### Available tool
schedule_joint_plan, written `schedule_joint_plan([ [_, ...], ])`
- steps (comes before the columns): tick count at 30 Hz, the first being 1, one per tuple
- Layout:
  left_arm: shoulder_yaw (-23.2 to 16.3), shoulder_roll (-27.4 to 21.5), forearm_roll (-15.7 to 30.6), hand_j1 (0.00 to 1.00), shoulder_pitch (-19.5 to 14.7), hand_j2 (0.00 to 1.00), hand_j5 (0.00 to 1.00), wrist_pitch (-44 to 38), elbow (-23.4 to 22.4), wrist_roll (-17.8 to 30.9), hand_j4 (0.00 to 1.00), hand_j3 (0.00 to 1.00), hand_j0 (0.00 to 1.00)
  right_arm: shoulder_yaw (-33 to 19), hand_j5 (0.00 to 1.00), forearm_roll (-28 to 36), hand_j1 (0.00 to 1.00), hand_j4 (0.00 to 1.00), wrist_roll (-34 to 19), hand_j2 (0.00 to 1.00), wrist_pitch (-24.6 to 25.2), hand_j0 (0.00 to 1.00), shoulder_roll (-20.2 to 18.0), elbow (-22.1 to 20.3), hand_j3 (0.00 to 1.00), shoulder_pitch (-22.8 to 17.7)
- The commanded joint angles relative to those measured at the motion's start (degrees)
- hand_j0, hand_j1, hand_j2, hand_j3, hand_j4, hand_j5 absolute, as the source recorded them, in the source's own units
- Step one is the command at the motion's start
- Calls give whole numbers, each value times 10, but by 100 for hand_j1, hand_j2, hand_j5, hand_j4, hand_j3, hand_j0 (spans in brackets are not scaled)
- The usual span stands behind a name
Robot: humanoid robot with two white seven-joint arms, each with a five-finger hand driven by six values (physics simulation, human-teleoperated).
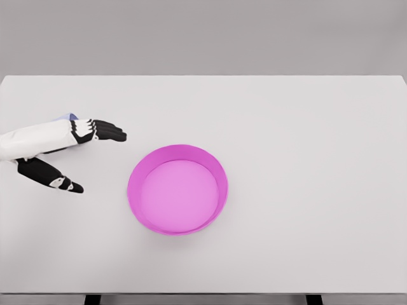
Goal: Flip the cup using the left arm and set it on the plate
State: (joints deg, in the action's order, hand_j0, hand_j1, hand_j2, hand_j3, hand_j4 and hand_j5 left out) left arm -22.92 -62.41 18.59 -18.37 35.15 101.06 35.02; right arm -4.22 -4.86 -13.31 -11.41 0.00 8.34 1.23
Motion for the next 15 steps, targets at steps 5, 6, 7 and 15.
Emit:
schedule_joint_plan([
  [5, 1, 3, 7, 100, -3, 100, 100, -1, 0, 0, 100, 100, 100, -2, 100, 1, 100, 100, 0, 100, 1, 100, 0, 4, 100, -5],
  [6, 1, 4, 19, 100, -12, 100, 100, -1, 0, 0, 100, 100, 100, -1, 100, 1, 100, 100, 0, 100, 1, 100, 0, 2, 100, -5],
  [7, 0, 4, 40, 100, -18, 100, 100, -1, 0, 0, 100, 100, 100, -3, 100, 1, 100, 100, 0, 100, 1, 100, 0, 4, 100, -5],
  [15, -1, 25, 61, 100, -25, 100, 100, -1, -19, 0, 100, 100, 100, 0, 100, 1, 100, 100, 0, 100, 1, 100, 0, 4, 100, -5],
])
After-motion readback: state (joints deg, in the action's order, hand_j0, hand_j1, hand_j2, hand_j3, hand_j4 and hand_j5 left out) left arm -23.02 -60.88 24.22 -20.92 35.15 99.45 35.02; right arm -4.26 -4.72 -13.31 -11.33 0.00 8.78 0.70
